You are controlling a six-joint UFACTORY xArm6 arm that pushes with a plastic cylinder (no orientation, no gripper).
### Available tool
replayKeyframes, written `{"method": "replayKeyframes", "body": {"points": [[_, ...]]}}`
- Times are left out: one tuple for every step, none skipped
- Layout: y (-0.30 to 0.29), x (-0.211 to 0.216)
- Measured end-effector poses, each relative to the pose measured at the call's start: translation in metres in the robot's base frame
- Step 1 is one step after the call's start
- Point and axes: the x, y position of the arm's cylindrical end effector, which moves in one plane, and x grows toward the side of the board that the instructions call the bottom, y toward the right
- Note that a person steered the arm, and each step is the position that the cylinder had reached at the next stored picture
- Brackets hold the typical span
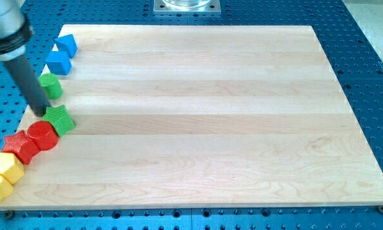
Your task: Move the green star to the top right side of the triangle
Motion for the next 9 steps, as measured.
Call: {"method": "replayKeyframes", "body": {"points": [[-0.010, 0.020], [0.034, 0.034], [0.107, 0.030], [0.151, 0.024], [0.159, 0.040], [0.204, 0.032], [0.222, -0.010], [0.255, -0.019], [0.257, -0.028]]}}
